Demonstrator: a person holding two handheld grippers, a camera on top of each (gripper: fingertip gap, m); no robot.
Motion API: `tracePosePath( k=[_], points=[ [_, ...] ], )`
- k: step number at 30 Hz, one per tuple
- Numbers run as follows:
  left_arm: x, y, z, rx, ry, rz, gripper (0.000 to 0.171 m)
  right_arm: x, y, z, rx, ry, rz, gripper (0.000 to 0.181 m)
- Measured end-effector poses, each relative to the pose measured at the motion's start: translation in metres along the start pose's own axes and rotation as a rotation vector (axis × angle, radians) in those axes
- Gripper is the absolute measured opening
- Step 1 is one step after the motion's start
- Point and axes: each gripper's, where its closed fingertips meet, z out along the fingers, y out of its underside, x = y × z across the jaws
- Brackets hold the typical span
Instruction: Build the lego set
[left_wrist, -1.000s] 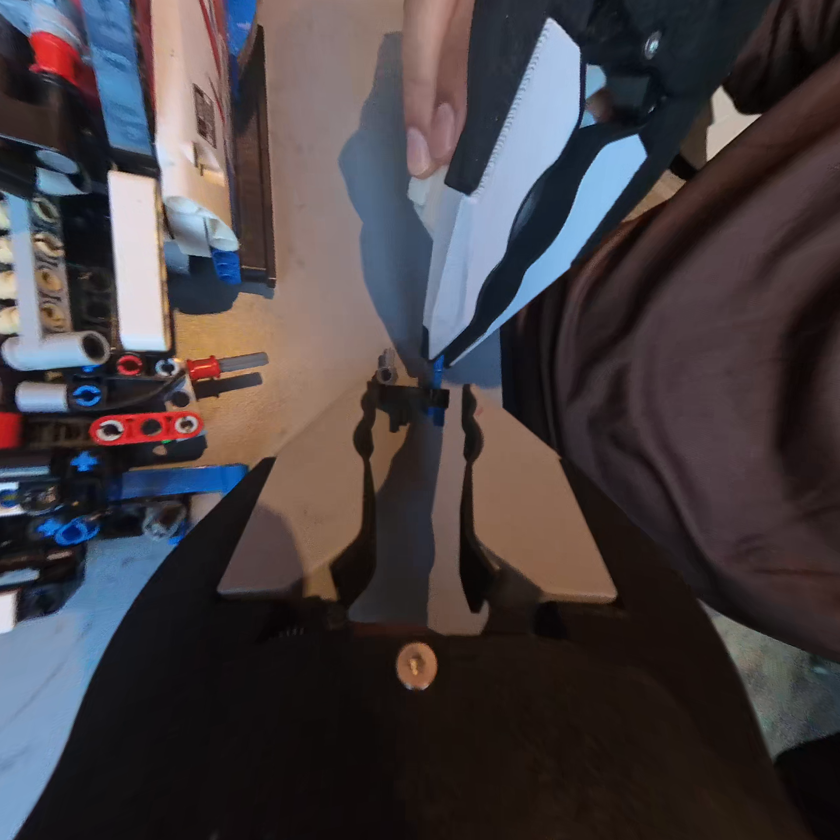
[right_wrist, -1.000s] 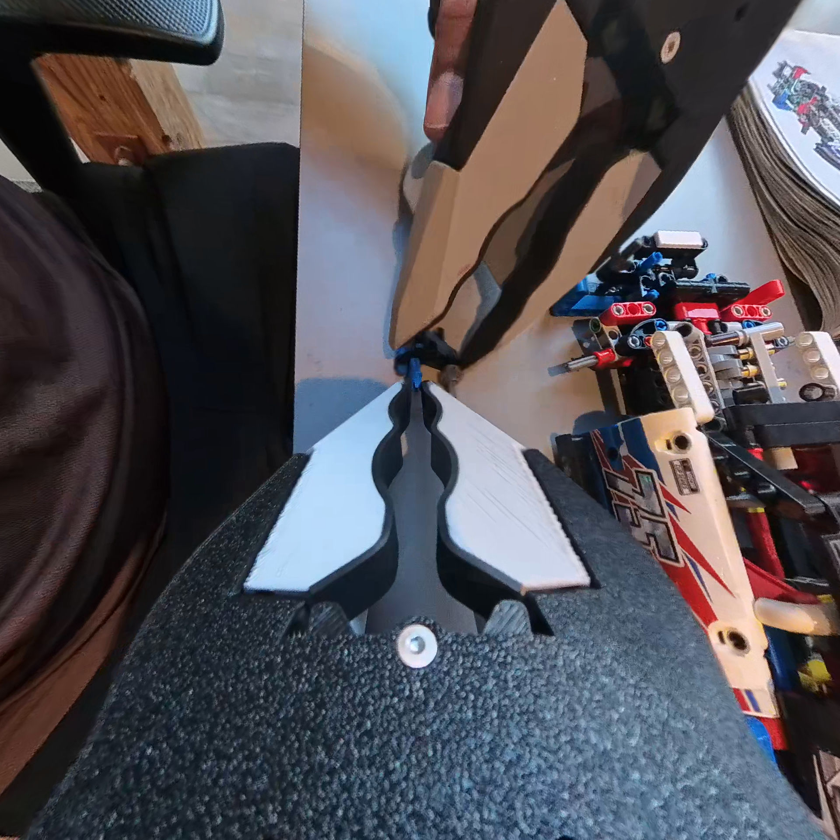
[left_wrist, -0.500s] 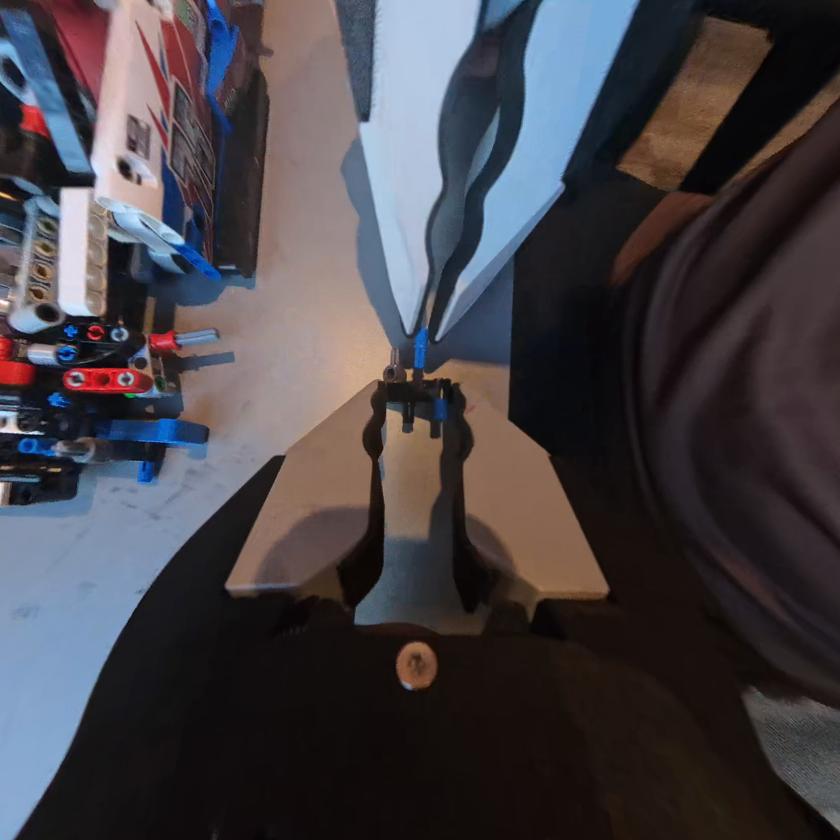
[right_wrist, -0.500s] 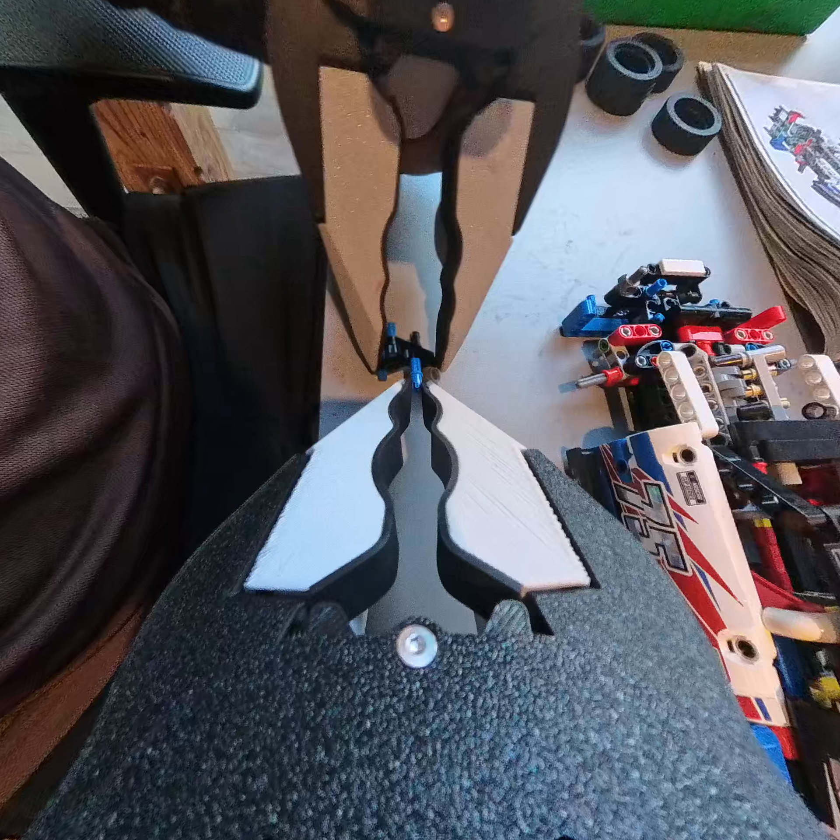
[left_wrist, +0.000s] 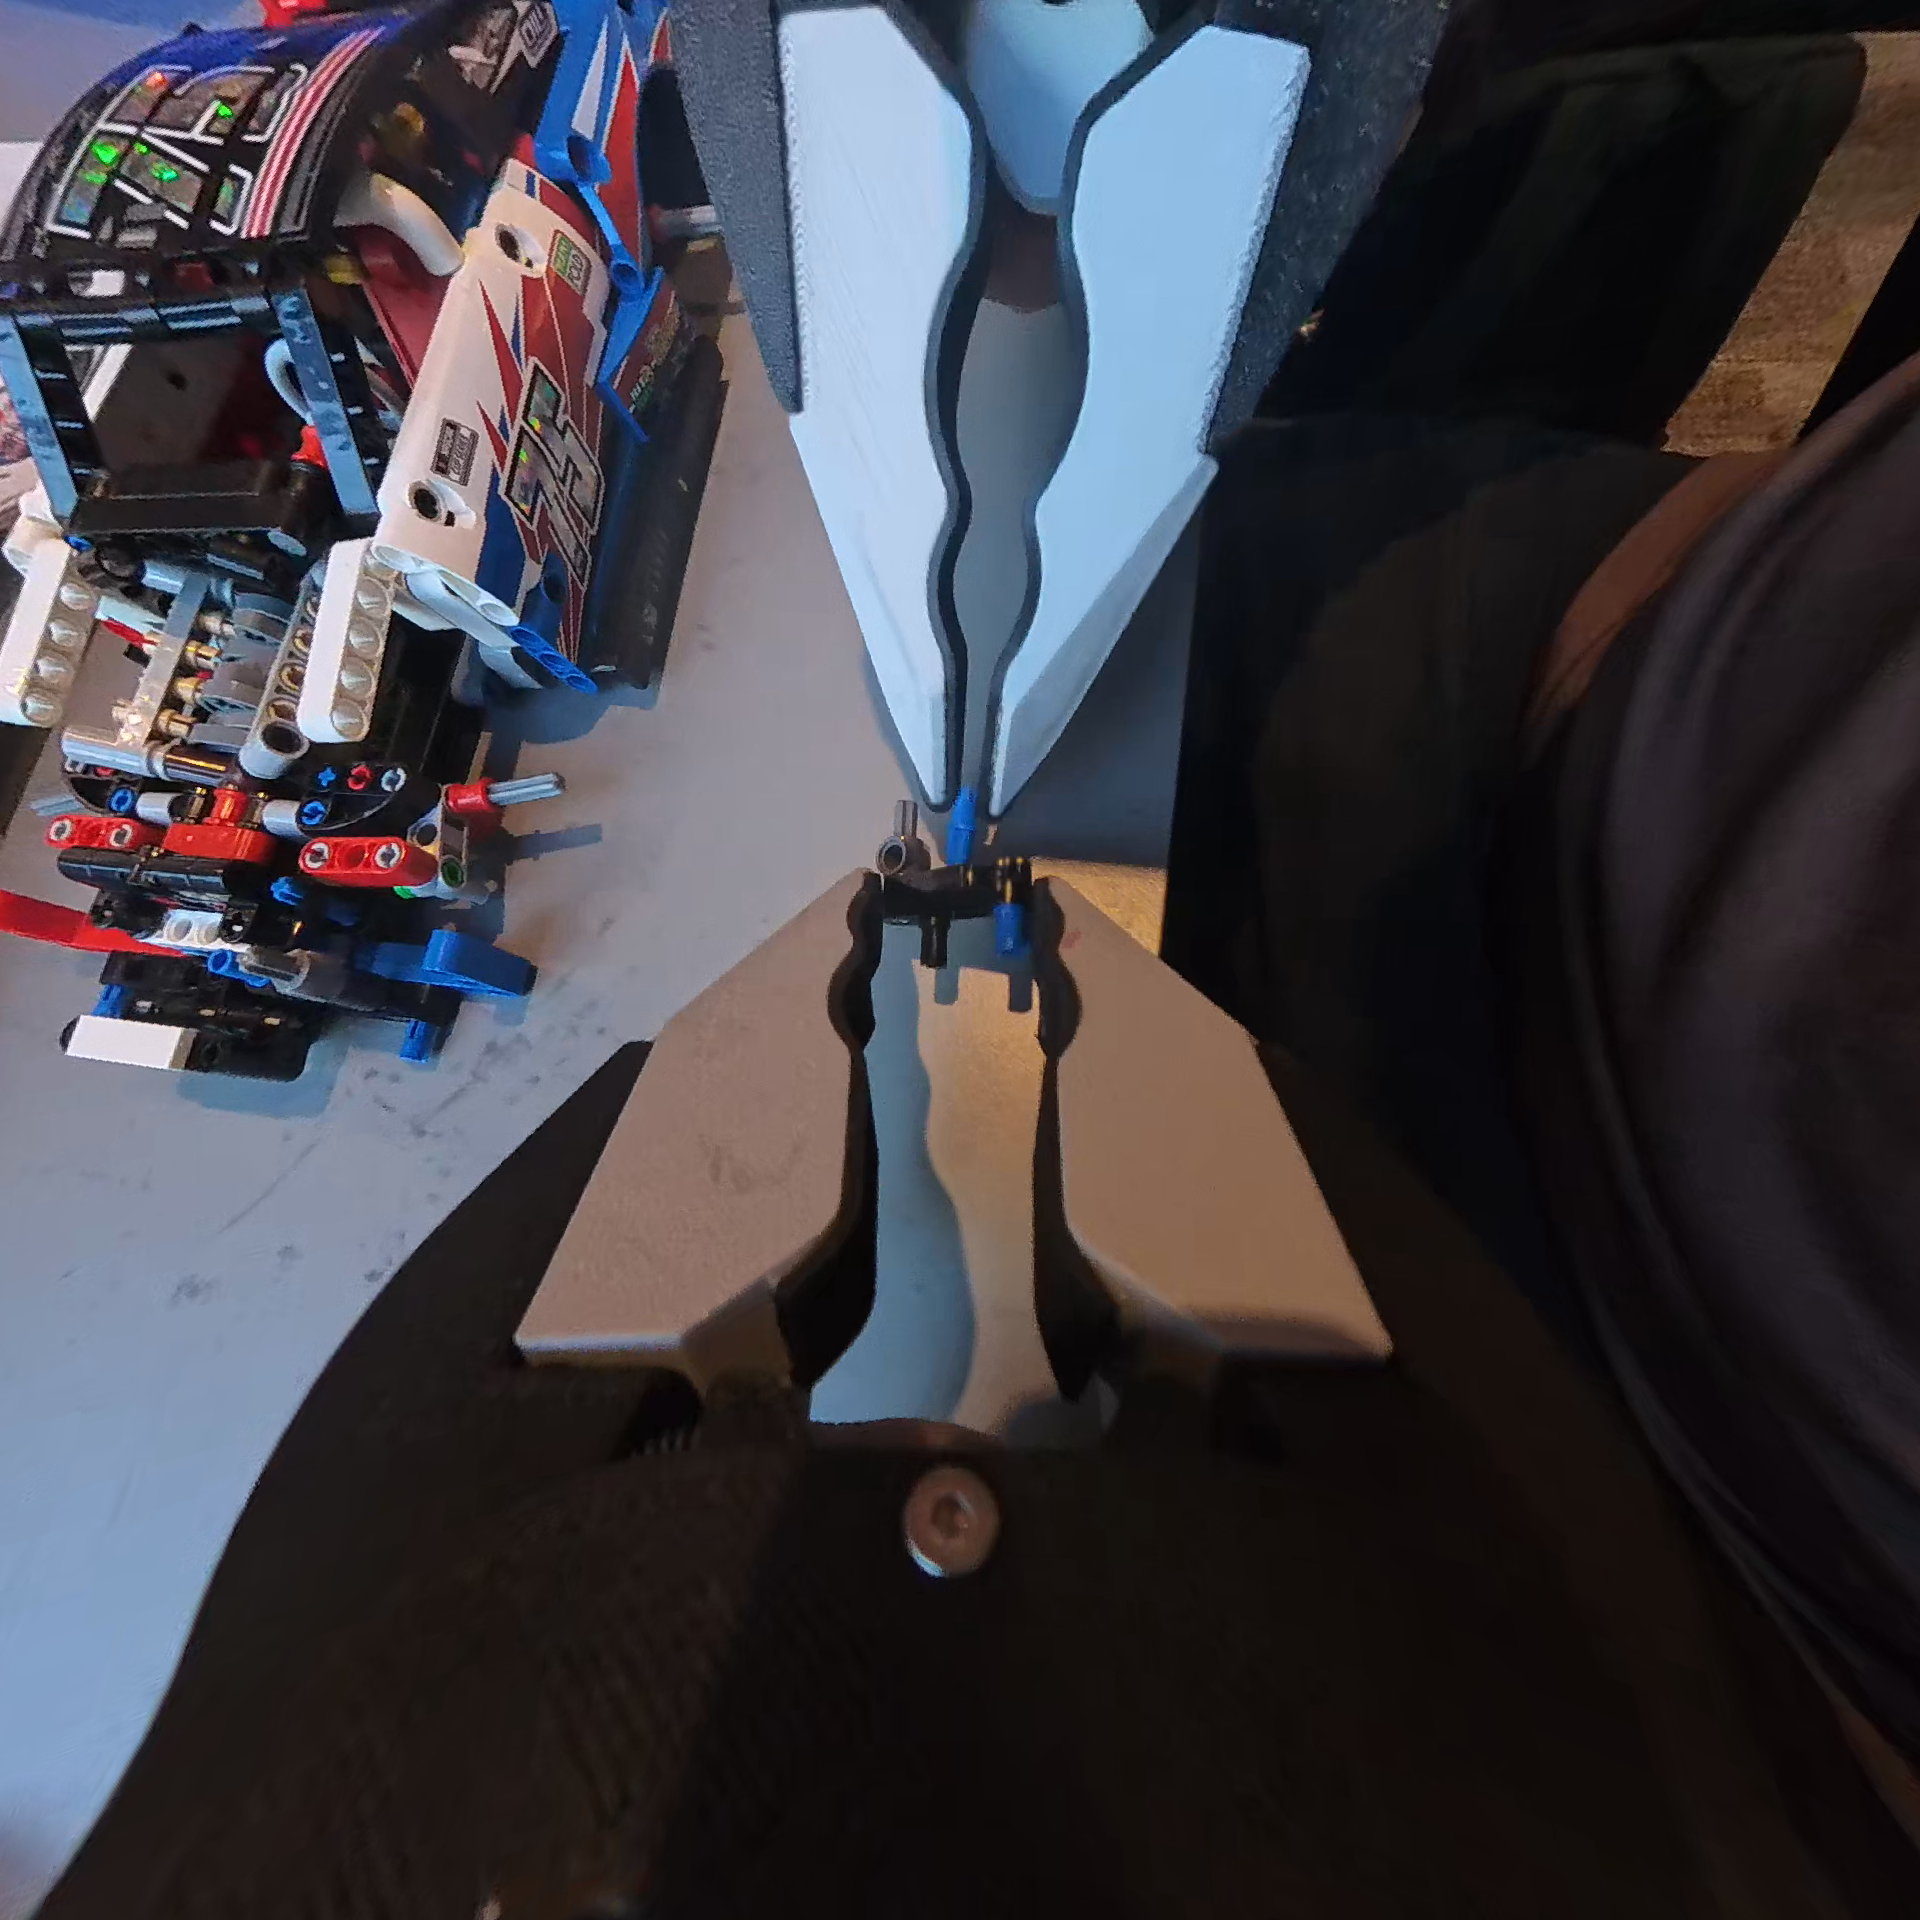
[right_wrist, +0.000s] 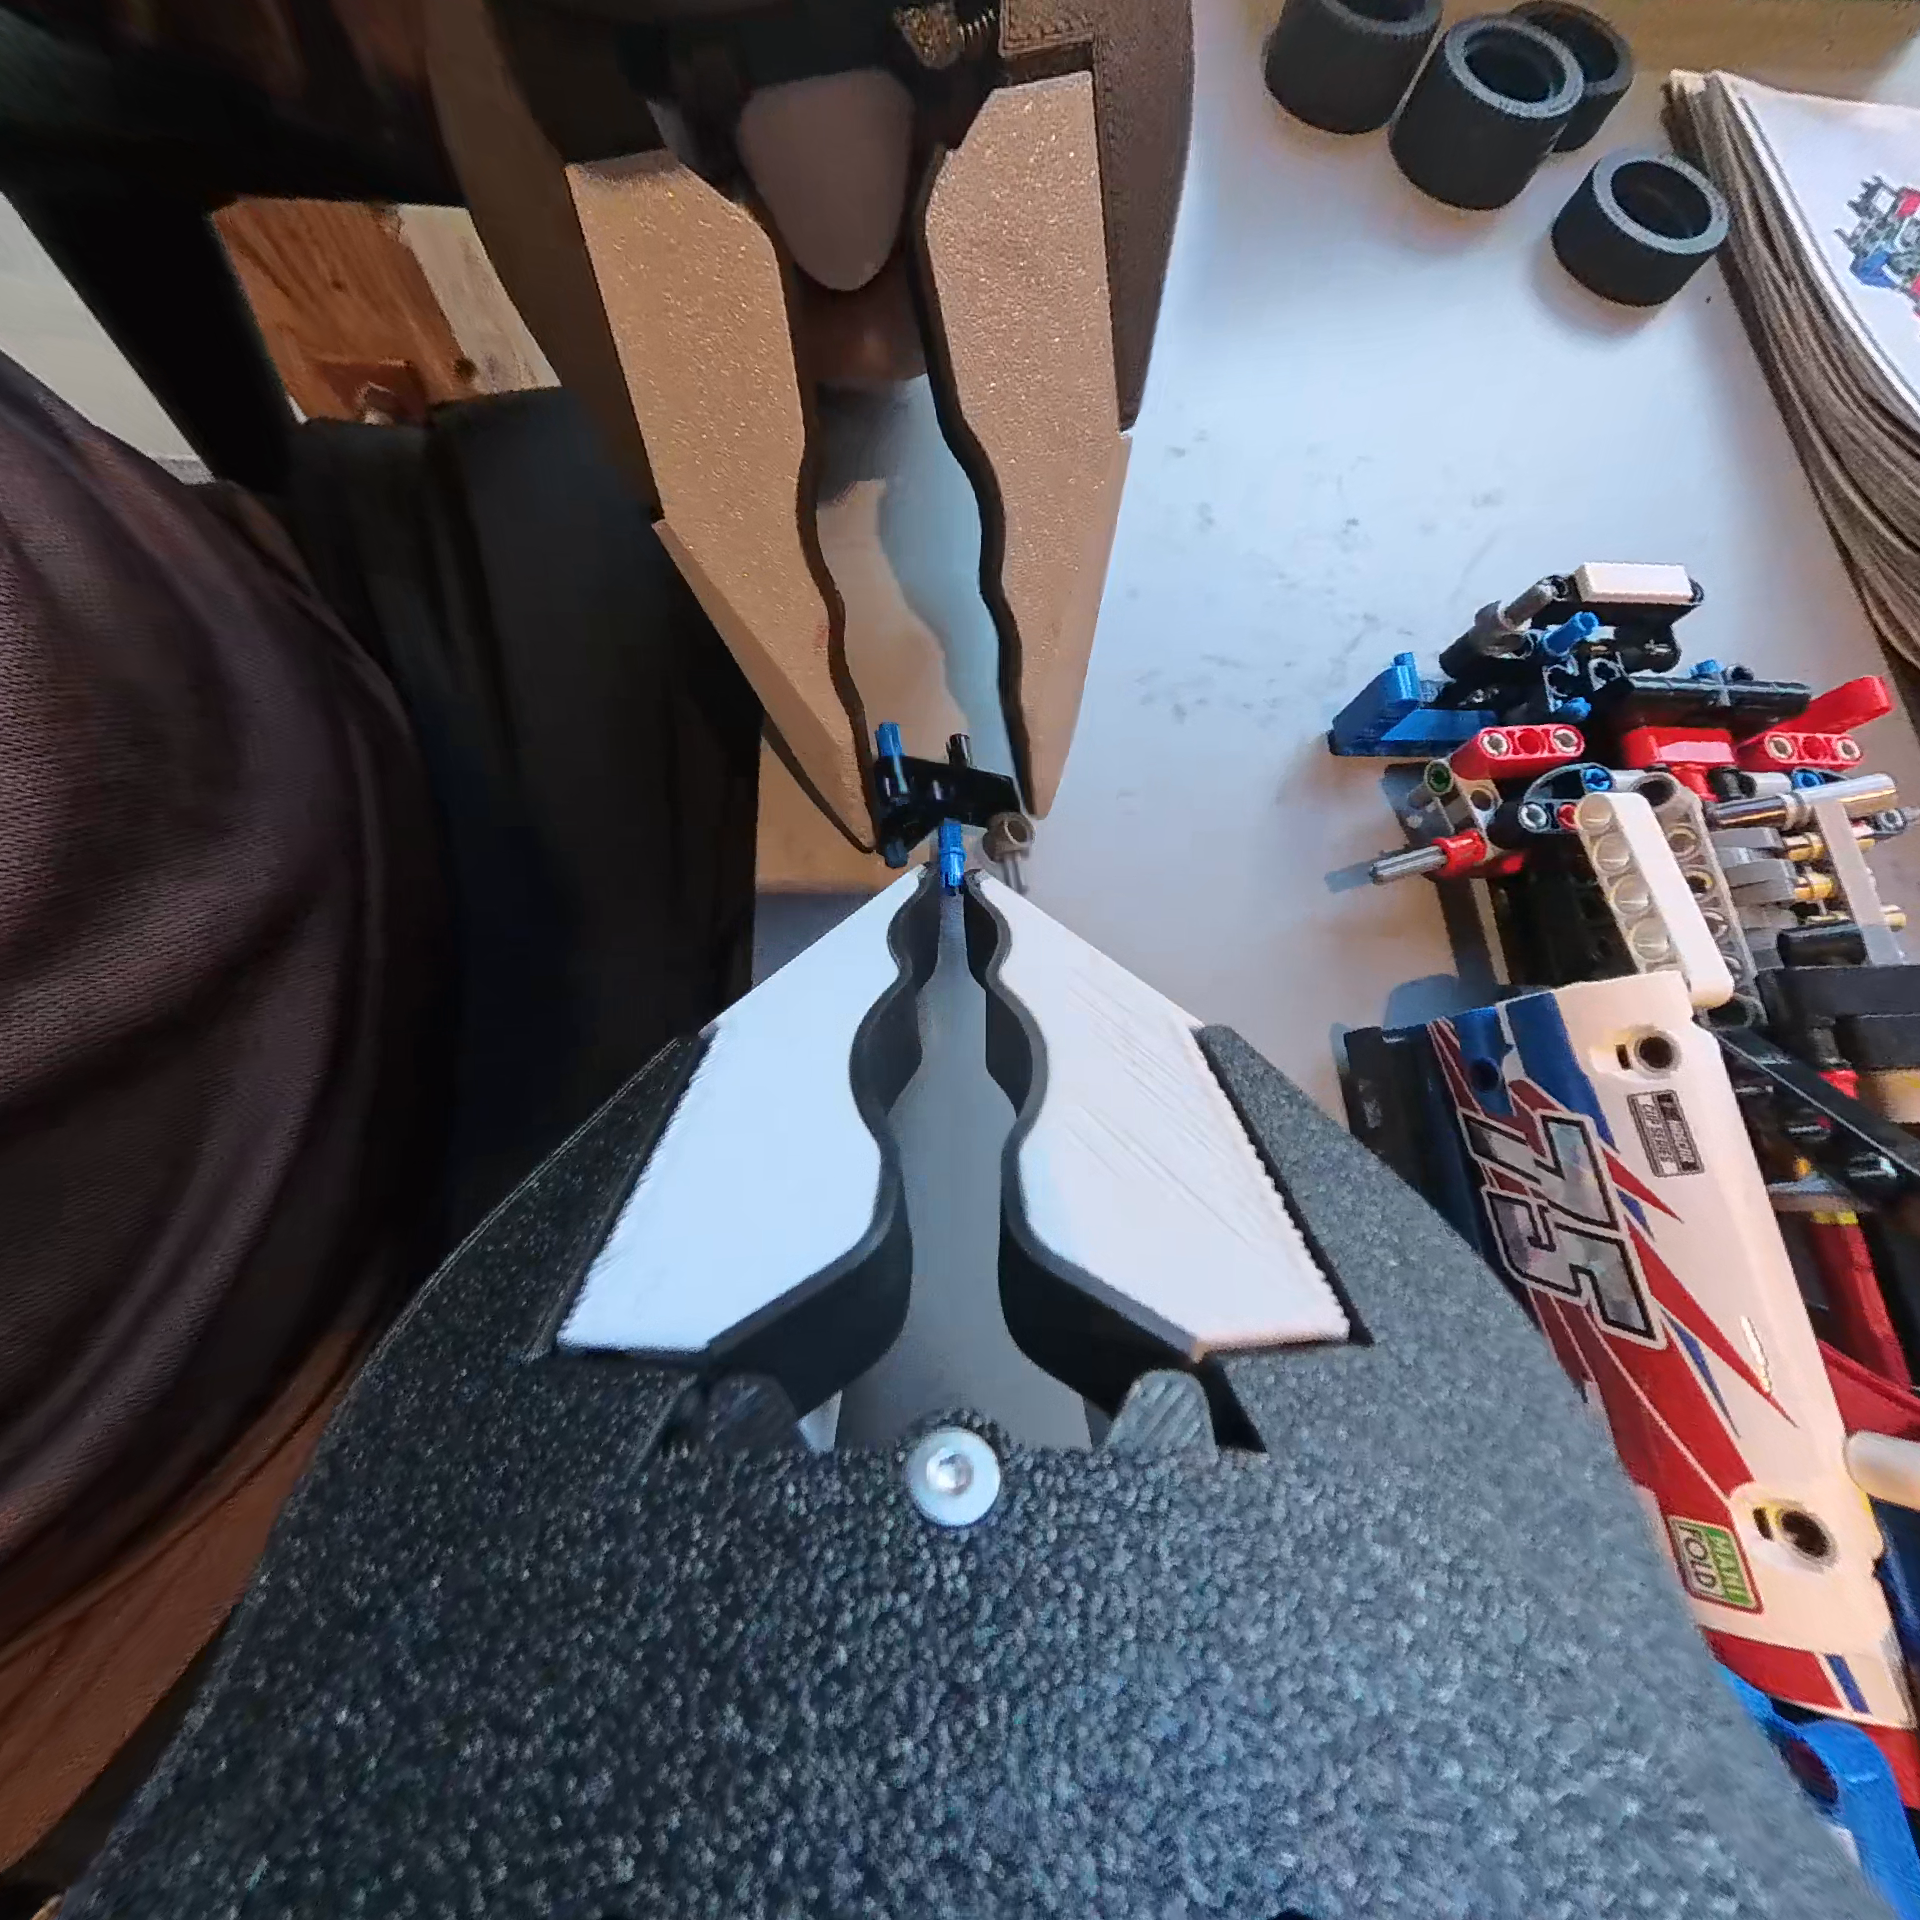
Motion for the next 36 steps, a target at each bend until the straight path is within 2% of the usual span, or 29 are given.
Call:
tracePosePath(
  k=[4,14,18,26,29,30,36],
  points=[
    [-0.0049,0.0010,-0.0009,-0.008,-0.034,-0.010,0.037,0.0001,0.0037,0.0018,-0.011,-0.005,0.006,0.004],
    [-0.0051,-0.0010,-0.0085,0.001,-0.122,0.085,0.012,0.0035,-0.0001,-0.0013,0.020,-0.018,0.042,0.004],
    [-0.0029,0.0043,-0.0046,-0.027,-0.102,0.082,0.017,0.0038,0.0019,-0.0004,0.016,-0.020,0.051,0.004],
    [-0.0032,0.0033,-0.0014,-0.027,-0.120,0.104,0.018,0.0046,0.0021,-0.0003,0.022,-0.025,0.060,0.004],
    [-0.0038,0.0021,-0.0021,-0.018,-0.133,0.113,0.016,0.0048,0.0019,-0.0005,0.026,-0.021,0.051,0.004],
    [-0.0044,0.0014,-0.0028,-0.013,-0.136,0.112,0.009,0.0050,0.0014,-0.0008,0.029,-0.018,0.048,0.004],
    [-0.0050,0.0016,-0.0027,-0.003,-0.127,0.092,0.009,0.0031,-0.0001,-0.0017,0.044,-0.015,0.020,0.004]
  ],
)
